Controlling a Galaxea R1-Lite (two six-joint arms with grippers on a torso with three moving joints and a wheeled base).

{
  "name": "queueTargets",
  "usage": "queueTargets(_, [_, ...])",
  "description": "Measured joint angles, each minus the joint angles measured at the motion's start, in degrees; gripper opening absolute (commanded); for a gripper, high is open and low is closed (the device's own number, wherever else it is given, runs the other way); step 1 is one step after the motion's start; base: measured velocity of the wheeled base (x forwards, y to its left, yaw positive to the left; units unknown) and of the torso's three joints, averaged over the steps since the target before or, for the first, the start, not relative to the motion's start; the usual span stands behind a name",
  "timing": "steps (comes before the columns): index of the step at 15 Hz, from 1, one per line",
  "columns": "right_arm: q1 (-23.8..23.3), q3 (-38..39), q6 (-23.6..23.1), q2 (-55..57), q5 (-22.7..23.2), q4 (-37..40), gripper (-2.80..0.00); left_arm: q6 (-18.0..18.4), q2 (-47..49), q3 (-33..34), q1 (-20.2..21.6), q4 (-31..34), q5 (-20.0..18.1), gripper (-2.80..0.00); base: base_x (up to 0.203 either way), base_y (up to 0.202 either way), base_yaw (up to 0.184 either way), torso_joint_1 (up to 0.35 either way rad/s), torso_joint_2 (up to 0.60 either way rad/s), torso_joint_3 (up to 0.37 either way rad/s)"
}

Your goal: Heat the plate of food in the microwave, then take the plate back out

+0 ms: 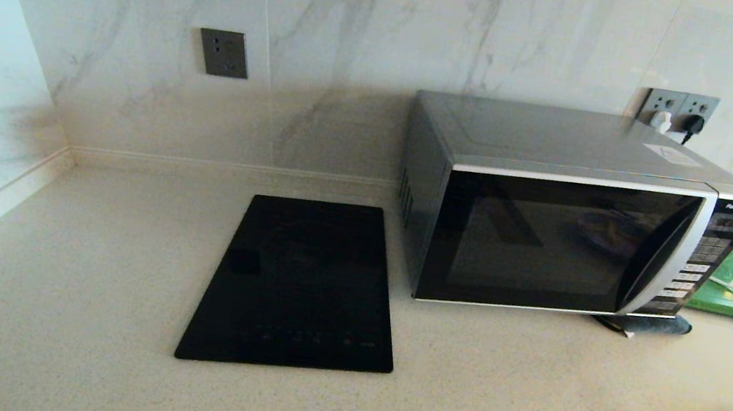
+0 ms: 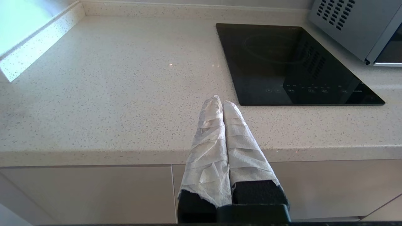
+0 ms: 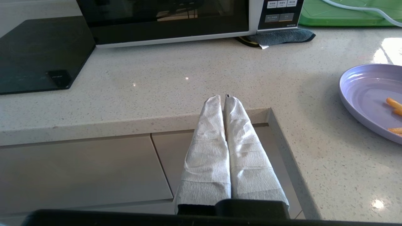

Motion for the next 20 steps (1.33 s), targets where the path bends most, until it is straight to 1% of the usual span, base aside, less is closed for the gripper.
queueTargets(20, [0.0,0.0,-0.2,0.0,-0.1,0.0,-2.8,0.0,0.0,0.0,0.0,0.0,0.0,-2.8,0.0,0.0,0.0,0.0,0.0,0.0])
